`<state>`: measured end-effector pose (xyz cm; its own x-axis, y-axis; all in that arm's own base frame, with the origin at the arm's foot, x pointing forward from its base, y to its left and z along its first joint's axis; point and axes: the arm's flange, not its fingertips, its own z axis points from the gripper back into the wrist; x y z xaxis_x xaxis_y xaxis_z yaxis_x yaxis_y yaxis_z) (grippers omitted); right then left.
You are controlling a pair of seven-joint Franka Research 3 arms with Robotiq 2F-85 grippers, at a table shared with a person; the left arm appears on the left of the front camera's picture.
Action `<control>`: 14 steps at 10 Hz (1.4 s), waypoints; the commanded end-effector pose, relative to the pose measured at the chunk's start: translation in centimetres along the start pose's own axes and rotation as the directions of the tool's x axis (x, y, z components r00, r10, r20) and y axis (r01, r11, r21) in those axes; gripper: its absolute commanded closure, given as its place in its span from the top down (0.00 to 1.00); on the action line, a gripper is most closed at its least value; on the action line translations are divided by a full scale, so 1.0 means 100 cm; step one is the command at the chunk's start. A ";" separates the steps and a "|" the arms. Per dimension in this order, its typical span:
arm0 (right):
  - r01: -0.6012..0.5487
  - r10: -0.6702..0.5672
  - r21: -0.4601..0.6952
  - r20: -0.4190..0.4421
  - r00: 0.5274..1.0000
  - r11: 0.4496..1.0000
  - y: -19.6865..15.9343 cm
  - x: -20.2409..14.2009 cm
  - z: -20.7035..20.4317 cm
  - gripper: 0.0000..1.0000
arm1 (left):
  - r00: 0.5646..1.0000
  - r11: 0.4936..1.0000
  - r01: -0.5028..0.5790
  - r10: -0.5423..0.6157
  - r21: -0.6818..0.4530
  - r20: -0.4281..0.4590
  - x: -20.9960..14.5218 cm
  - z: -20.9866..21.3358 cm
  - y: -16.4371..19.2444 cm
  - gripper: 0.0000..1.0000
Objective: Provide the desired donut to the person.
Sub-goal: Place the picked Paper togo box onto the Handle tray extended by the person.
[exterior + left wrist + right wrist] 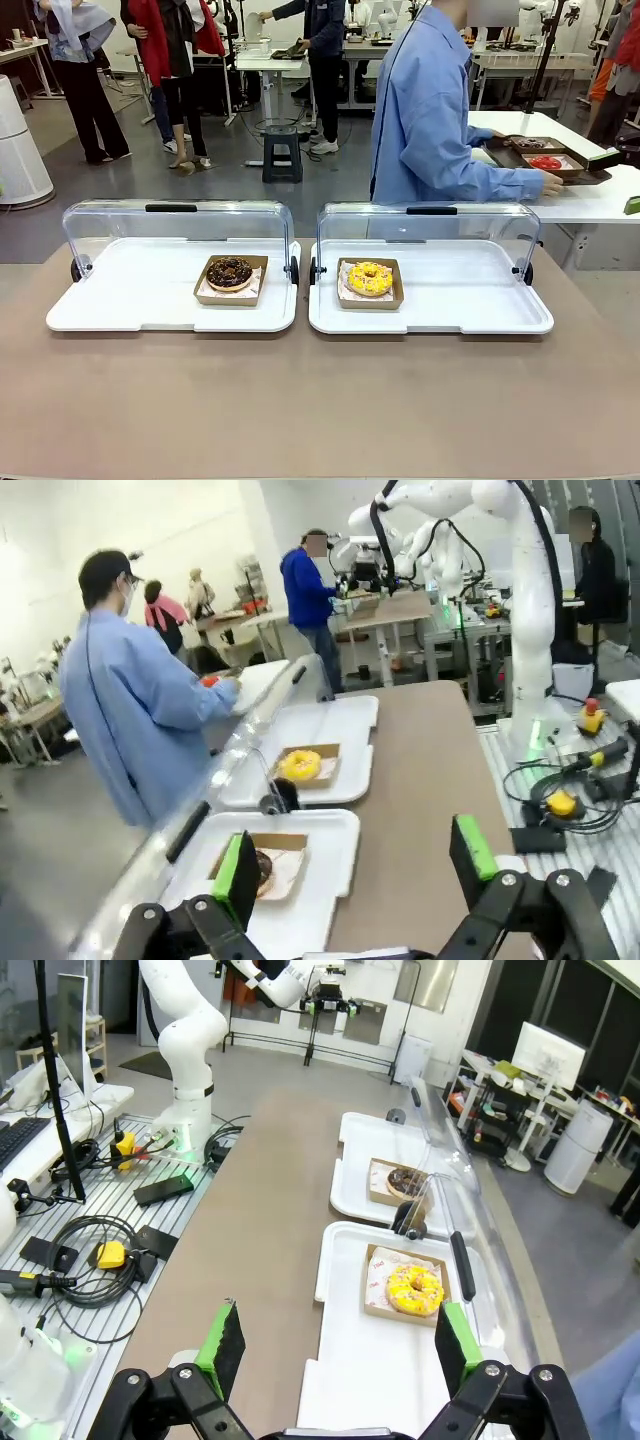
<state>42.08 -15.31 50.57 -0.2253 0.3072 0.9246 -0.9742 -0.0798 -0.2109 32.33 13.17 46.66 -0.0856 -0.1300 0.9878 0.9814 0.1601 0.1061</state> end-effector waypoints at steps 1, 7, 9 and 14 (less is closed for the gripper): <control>0.012 -0.013 -0.006 -0.007 1.000 1.000 0.000 0.001 -0.003 1.00 | 0.993 0.999 -0.039 0.036 -0.022 -0.110 0.007 0.012 0.007 1.00; 0.012 -0.013 -0.006 -0.007 1.000 1.000 0.000 0.001 -0.003 1.00 | 0.967 0.999 -0.040 0.046 0.029 -0.250 -0.004 0.019 0.008 1.00; 0.012 -0.013 -0.006 -0.007 1.000 1.000 0.000 0.001 -0.003 1.00 | 0.982 0.998 -0.067 0.066 0.006 -0.175 -0.002 0.021 0.009 1.00; 0.012 -0.013 -0.006 -0.007 1.000 1.000 0.000 0.001 -0.003 1.00 | 0.982 0.998 -0.067 0.066 0.006 -0.175 -0.002 0.021 0.009 1.00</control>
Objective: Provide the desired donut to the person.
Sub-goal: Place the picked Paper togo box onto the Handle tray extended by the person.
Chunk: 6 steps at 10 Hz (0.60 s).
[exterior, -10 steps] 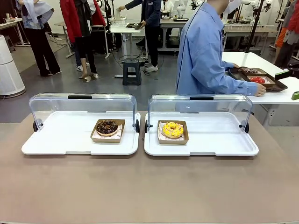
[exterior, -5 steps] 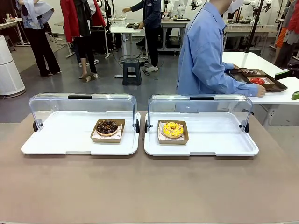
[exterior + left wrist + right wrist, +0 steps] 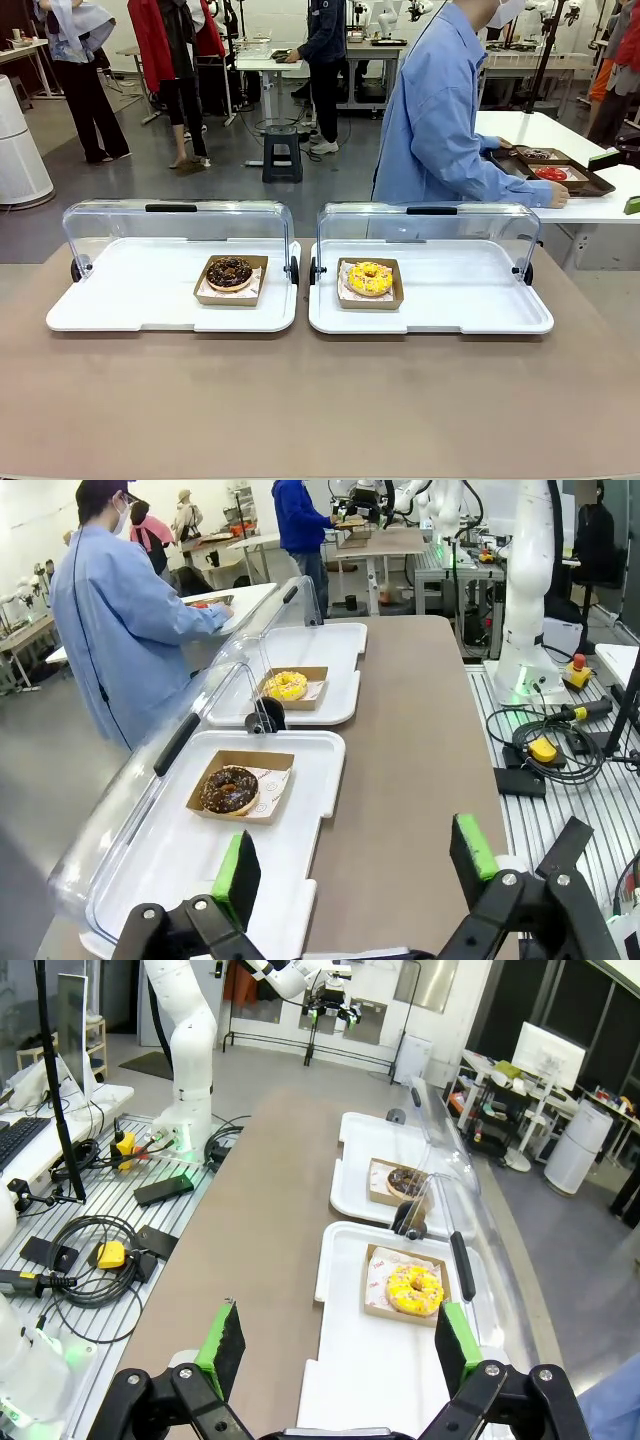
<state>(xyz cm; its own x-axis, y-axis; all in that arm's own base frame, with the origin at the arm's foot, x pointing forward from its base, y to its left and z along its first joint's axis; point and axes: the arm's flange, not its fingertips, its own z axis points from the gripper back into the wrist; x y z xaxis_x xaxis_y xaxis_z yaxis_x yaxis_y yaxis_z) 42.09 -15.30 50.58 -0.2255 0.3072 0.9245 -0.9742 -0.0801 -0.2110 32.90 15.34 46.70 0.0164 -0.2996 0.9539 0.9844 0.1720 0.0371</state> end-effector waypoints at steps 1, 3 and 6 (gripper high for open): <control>0.013 -0.013 -0.006 -0.007 1.000 1.000 0.000 0.001 -0.002 1.00 | 1.000 1.000 0.003 -0.003 0.003 0.012 0.000 0.001 0.000 1.00; 0.013 -0.013 -0.006 -0.007 1.000 1.000 0.000 0.001 -0.002 1.00 | 1.000 1.000 0.003 -0.003 0.003 0.012 0.000 0.001 0.000 1.00; 0.013 -0.013 -0.006 -0.007 1.000 1.000 0.000 0.001 -0.002 1.00 | 1.000 1.000 0.003 -0.003 0.003 0.012 0.000 0.001 0.000 1.00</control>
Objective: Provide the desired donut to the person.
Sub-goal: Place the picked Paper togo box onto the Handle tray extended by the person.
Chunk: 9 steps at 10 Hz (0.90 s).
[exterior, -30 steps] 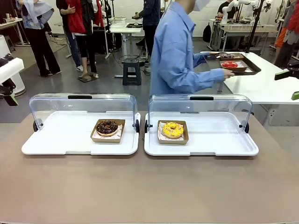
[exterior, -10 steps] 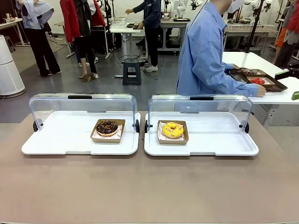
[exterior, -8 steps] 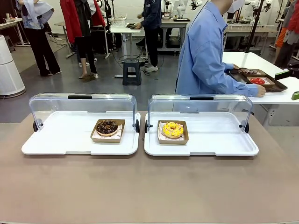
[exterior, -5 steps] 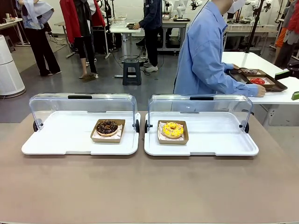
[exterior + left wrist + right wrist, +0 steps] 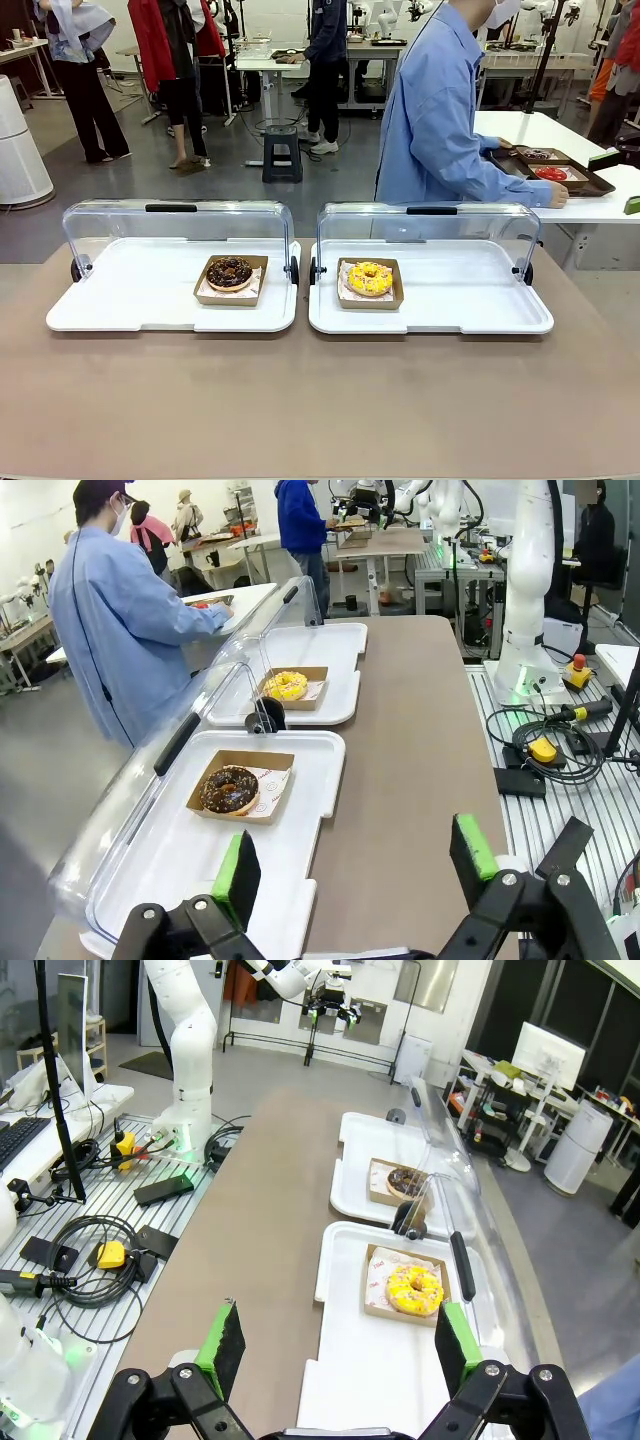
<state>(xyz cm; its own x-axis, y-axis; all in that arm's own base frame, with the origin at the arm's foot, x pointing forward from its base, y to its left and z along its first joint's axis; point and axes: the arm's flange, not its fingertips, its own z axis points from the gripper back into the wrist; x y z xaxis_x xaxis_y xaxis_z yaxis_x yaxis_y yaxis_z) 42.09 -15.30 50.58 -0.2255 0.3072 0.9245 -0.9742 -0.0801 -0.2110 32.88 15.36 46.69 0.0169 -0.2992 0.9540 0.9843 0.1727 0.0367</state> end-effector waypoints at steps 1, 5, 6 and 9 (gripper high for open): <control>0.013 -0.013 -0.006 -0.007 1.000 1.000 0.000 0.001 -0.002 1.00 | 1.000 1.000 0.004 -0.004 0.002 0.012 0.001 0.001 0.000 1.00; 0.013 -0.013 -0.006 -0.007 1.000 1.000 0.000 0.001 -0.002 1.00 | 1.000 1.000 0.004 -0.004 0.002 0.012 0.001 0.001 0.000 1.00; 0.013 -0.013 -0.006 -0.007 1.000 1.000 0.000 0.001 -0.002 1.00 | 1.000 1.000 0.004 -0.004 0.002 0.012 0.001 0.001 0.000 1.00; 0.013 -0.013 -0.006 -0.007 1.000 1.000 0.000 0.001 -0.002 1.00 | 1.000 1.000 0.004 -0.004 0.002 0.012 0.001 0.001 0.000 1.00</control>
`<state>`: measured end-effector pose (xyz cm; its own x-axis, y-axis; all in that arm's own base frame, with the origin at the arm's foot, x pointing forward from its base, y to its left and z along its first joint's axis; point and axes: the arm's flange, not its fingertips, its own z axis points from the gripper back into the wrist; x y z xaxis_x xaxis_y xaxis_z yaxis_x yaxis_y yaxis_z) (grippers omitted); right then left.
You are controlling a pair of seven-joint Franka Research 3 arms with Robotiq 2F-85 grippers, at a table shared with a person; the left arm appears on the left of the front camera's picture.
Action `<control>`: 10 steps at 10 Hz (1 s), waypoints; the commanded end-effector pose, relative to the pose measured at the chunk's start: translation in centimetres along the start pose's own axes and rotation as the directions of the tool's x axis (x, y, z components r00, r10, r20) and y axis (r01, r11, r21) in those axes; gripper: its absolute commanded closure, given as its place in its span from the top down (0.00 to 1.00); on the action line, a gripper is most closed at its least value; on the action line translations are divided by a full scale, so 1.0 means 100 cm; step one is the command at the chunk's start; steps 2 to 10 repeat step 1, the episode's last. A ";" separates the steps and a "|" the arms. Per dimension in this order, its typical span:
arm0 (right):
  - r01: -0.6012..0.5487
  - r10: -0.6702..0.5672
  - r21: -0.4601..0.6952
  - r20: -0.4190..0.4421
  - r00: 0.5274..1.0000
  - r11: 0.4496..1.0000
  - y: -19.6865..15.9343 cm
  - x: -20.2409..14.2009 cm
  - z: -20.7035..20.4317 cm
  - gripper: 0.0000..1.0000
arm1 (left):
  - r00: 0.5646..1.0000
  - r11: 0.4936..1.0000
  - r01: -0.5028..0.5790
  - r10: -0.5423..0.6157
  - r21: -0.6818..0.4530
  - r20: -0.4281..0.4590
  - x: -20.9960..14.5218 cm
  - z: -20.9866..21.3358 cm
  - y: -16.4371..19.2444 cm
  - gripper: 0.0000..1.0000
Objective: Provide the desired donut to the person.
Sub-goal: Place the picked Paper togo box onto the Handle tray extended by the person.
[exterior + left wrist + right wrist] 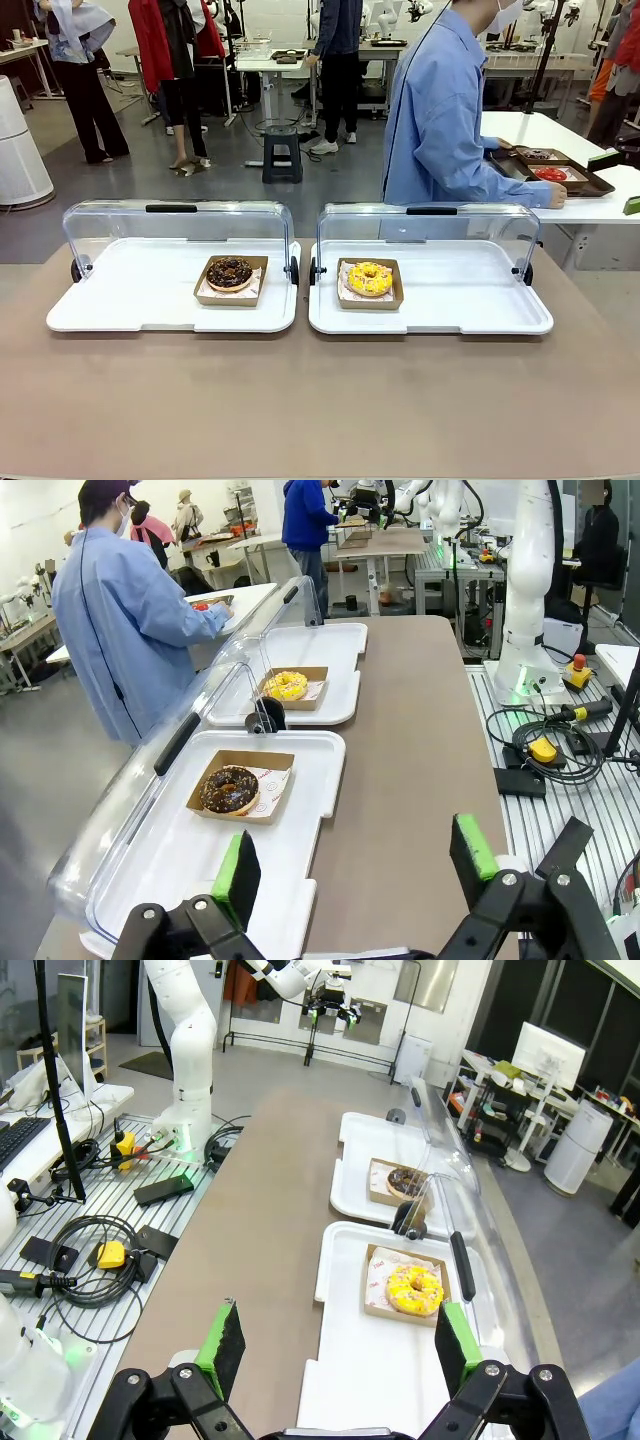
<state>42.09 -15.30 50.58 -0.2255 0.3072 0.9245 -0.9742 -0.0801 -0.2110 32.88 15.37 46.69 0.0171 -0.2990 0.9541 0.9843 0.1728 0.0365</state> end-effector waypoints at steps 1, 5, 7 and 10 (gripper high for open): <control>0.013 -0.013 -0.006 -0.007 1.000 1.000 0.000 0.001 -0.002 1.00 | 1.000 1.000 0.004 -0.004 0.002 0.012 0.001 0.001 0.000 1.00; 0.013 -0.013 -0.006 -0.007 1.000 1.000 0.000 0.001 -0.002 1.00 | 1.000 1.000 0.004 -0.004 0.002 0.012 0.001 0.001 0.000 1.00; 0.013 -0.013 -0.006 -0.007 1.000 1.000 0.000 0.001 -0.002 1.00 | 1.000 1.000 0.004 -0.004 0.002 0.012 0.001 0.001 0.000 1.00; 0.013 -0.013 -0.006 -0.007 1.000 1.000 0.000 0.001 -0.002 1.00 | 1.000 1.000 0.004 -0.004 0.002 0.012 0.001 0.001 0.000 1.00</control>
